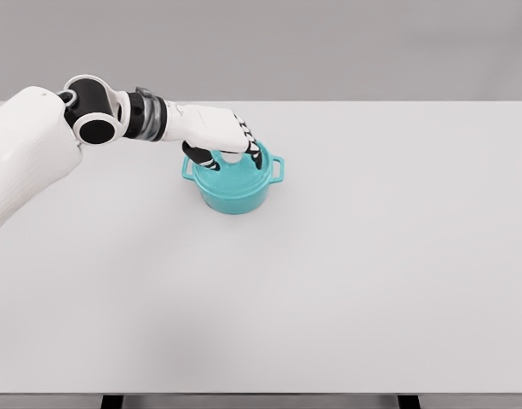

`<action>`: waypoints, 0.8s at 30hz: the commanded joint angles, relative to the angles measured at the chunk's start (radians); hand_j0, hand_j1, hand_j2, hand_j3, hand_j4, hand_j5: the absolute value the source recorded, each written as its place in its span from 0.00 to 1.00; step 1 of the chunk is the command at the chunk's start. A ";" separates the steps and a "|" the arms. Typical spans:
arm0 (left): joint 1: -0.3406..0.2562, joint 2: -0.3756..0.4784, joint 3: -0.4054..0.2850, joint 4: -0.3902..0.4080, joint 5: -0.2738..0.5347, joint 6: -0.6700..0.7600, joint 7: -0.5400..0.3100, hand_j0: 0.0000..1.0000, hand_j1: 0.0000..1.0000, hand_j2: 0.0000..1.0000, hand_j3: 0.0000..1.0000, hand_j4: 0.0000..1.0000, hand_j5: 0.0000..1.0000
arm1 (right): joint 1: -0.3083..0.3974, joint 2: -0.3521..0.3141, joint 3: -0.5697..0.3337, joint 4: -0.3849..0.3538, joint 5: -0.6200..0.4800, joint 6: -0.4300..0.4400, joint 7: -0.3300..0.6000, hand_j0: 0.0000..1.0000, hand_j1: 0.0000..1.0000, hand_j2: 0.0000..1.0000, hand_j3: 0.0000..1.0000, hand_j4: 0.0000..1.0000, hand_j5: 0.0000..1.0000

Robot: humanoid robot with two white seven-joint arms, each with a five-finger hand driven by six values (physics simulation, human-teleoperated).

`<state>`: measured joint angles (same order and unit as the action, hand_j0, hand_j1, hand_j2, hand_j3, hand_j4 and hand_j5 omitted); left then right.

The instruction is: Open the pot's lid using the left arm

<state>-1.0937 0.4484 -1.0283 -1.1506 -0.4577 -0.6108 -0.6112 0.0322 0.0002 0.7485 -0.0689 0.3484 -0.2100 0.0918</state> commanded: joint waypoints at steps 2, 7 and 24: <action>0.000 0.001 0.001 0.000 0.004 0.002 0.000 0.72 0.72 0.72 0.72 0.72 0.72 | 0.000 0.000 0.000 0.000 0.000 0.000 0.000 1.00 1.00 1.00 1.00 1.00 1.00; 0.002 0.001 -0.012 0.000 0.004 0.002 0.000 0.70 0.70 0.70 0.70 0.70 0.70 | 0.000 0.000 0.000 0.000 0.000 0.000 0.000 1.00 1.00 1.00 1.00 1.00 1.00; -0.002 0.009 -0.013 -0.001 0.002 0.000 0.000 0.49 0.49 0.49 0.49 0.49 0.49 | 0.000 0.000 0.000 0.000 0.000 0.000 0.000 1.00 1.00 1.00 1.00 1.00 1.00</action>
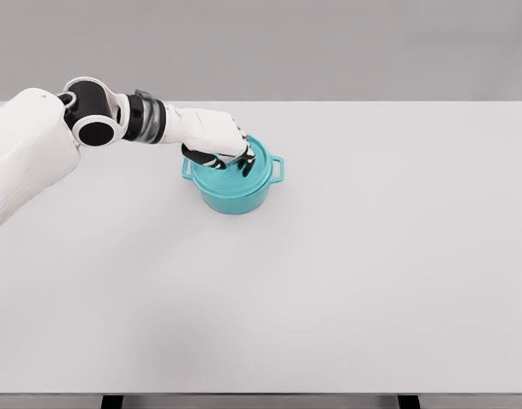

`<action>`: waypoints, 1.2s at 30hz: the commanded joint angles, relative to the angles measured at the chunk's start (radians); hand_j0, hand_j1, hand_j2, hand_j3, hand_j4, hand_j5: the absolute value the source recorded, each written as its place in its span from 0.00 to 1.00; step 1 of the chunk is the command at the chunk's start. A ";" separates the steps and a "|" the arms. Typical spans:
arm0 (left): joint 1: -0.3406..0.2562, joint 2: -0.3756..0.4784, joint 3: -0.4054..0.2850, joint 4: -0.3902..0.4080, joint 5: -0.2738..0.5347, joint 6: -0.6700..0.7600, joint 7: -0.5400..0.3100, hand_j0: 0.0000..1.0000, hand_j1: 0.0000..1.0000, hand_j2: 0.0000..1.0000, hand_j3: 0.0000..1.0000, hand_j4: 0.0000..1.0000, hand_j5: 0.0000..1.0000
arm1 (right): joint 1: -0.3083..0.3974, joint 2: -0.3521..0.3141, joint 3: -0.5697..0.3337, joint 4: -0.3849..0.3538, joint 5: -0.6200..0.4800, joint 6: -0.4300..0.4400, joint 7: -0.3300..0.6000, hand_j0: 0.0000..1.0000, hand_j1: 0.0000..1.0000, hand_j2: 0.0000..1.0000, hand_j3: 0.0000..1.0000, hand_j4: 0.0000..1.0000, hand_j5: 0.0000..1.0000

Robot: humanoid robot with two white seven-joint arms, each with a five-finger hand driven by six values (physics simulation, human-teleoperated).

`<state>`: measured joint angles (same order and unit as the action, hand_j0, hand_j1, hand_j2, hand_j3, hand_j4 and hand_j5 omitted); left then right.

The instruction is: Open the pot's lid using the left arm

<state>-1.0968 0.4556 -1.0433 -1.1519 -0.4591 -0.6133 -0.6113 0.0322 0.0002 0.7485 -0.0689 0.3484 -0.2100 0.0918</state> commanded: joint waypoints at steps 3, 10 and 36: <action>0.000 0.002 0.003 -0.002 0.005 0.002 0.000 0.47 0.47 0.47 0.47 0.47 0.47 | 0.000 0.000 0.000 0.000 0.000 0.000 0.000 1.00 1.00 1.00 1.00 1.00 1.00; -0.014 0.064 0.012 -0.009 0.007 0.002 0.000 0.41 0.41 0.41 0.41 0.41 0.41 | 0.000 0.000 0.000 0.000 0.000 0.000 0.000 1.00 1.00 1.00 1.00 1.00 1.00; 0.021 0.293 0.025 0.001 -0.020 0.002 0.000 1.00 1.00 1.00 1.00 1.00 1.00 | 0.000 0.000 0.000 0.000 0.000 0.000 0.000 1.00 1.00 1.00 1.00 1.00 1.00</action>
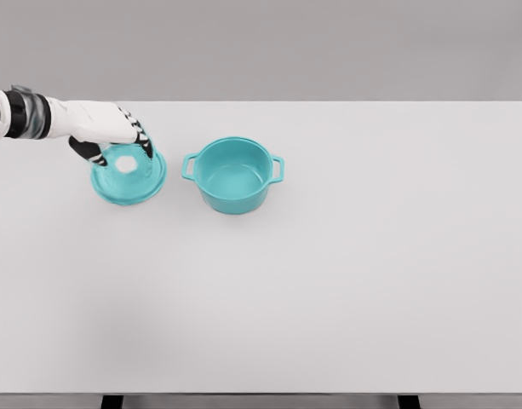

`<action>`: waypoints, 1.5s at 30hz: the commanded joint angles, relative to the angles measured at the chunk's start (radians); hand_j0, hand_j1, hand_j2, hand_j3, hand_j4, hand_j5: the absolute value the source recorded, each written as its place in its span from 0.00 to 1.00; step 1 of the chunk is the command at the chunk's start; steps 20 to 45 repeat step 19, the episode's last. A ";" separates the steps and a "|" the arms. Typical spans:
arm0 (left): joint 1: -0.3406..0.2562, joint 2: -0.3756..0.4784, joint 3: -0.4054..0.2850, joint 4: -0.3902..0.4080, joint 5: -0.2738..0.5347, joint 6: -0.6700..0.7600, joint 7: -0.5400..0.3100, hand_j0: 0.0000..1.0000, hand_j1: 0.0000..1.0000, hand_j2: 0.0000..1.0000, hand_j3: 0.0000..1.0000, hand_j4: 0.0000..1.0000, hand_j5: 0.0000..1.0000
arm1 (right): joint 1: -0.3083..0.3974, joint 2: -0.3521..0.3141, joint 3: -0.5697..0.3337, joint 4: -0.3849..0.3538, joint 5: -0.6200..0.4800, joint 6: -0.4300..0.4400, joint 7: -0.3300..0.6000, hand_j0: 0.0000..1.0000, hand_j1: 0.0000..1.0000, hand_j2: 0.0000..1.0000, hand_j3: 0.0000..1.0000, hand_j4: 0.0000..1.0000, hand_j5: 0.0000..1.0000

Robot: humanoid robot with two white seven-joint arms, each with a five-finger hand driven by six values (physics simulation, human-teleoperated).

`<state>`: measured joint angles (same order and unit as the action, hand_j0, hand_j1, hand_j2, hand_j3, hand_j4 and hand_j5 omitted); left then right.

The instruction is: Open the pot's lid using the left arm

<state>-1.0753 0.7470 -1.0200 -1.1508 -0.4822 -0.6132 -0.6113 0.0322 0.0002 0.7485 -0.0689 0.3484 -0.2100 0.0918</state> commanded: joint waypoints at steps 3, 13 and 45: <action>0.000 0.002 0.001 0.000 0.004 0.002 0.000 1.00 1.00 1.00 1.00 1.00 1.00 | 0.000 0.000 0.000 0.000 0.000 0.000 0.000 1.00 1.00 1.00 1.00 1.00 1.00; 0.100 0.261 0.090 0.032 0.326 0.002 0.000 1.00 1.00 1.00 1.00 1.00 1.00 | 0.000 0.000 0.000 0.000 0.000 0.000 0.000 1.00 1.00 1.00 1.00 1.00 1.00; 0.101 0.261 0.090 0.046 0.336 0.002 0.000 1.00 1.00 1.00 1.00 1.00 1.00 | 0.000 0.000 0.000 0.000 0.000 0.000 0.000 1.00 1.00 1.00 1.00 1.00 1.00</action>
